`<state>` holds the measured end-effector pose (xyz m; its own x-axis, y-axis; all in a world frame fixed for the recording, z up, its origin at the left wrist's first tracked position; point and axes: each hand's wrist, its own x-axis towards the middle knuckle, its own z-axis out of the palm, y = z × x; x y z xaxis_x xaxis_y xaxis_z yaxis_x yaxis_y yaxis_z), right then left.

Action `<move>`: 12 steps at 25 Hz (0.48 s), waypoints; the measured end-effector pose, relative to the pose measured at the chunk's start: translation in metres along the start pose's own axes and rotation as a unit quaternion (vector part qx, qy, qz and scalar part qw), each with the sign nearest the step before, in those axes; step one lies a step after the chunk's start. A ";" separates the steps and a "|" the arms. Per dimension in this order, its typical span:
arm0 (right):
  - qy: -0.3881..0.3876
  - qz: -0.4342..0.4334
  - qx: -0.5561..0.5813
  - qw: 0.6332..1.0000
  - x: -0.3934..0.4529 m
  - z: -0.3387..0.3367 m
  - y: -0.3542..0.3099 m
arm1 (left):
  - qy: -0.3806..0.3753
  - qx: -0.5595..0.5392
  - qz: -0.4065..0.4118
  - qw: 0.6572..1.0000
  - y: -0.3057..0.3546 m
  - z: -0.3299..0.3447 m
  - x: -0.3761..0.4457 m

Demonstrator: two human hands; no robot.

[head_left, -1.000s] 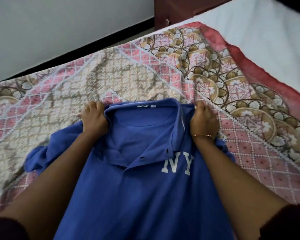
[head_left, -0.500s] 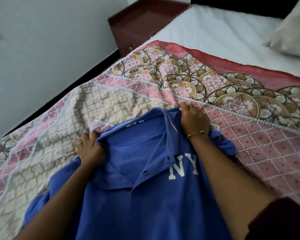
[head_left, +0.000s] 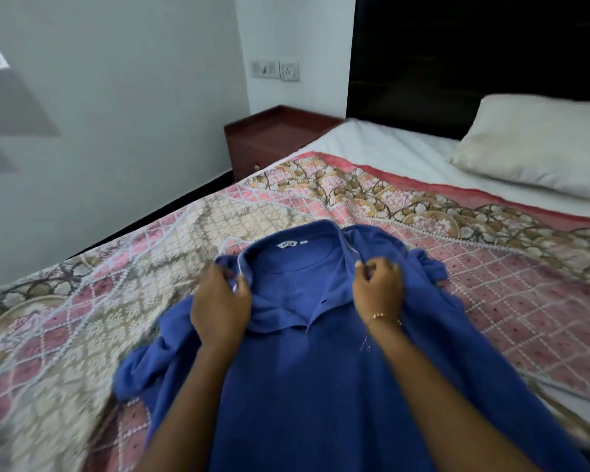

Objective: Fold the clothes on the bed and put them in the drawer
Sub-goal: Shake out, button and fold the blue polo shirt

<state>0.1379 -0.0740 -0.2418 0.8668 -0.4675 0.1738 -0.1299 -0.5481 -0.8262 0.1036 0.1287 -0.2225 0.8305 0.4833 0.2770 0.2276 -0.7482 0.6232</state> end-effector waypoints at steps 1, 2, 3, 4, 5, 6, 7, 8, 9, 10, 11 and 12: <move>-0.039 0.051 0.006 0.998 -0.010 -0.002 -0.003 | -0.074 0.042 -0.038 0.996 0.002 -0.008 -0.013; -0.054 0.084 0.012 0.995 -0.019 -0.002 -0.005 | -0.152 0.092 -0.055 0.982 0.000 -0.013 -0.023; -0.051 0.102 0.028 0.993 -0.026 0.000 -0.005 | -0.214 0.125 -0.058 0.967 -0.004 -0.018 -0.028; -0.043 0.120 0.052 0.990 -0.031 0.005 -0.004 | -0.258 0.139 -0.050 0.955 -0.010 -0.021 -0.031; -0.028 0.143 0.073 0.987 -0.035 0.012 -0.002 | -0.293 0.144 -0.036 0.944 -0.014 -0.022 -0.031; -0.019 0.178 0.085 0.980 -0.038 0.018 -0.001 | -0.314 0.144 -0.012 0.938 -0.017 -0.021 -0.032; -0.011 0.208 0.089 0.974 -0.037 0.024 0.002 | -0.322 0.137 0.014 0.937 -0.018 -0.019 -0.033; -0.002 0.228 0.095 0.969 -0.035 0.029 0.005 | -0.315 0.123 0.035 0.940 -0.019 -0.015 -0.034; 0.003 0.239 0.101 0.966 -0.033 0.029 0.007 | -0.304 0.099 0.047 0.946 -0.017 -0.011 -0.036; 0.006 0.238 0.101 0.966 -0.032 0.027 0.005 | -0.284 0.062 0.047 0.956 -0.014 -0.007 -0.037; 0.011 0.221 0.087 0.971 -0.034 0.025 0.002 | -0.258 0.014 0.040 0.965 -0.011 -0.003 -0.038; 0.023 0.196 0.074 0.978 -0.037 0.023 -0.001 | -0.227 -0.042 0.035 0.972 -0.006 0.003 -0.039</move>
<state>0.1169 -0.0402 -0.2599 0.7412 -0.6543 -0.1498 -0.3736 -0.2167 -0.9019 0.0713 0.1135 -0.2395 0.9857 0.1674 -0.0191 0.1359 -0.7229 0.6774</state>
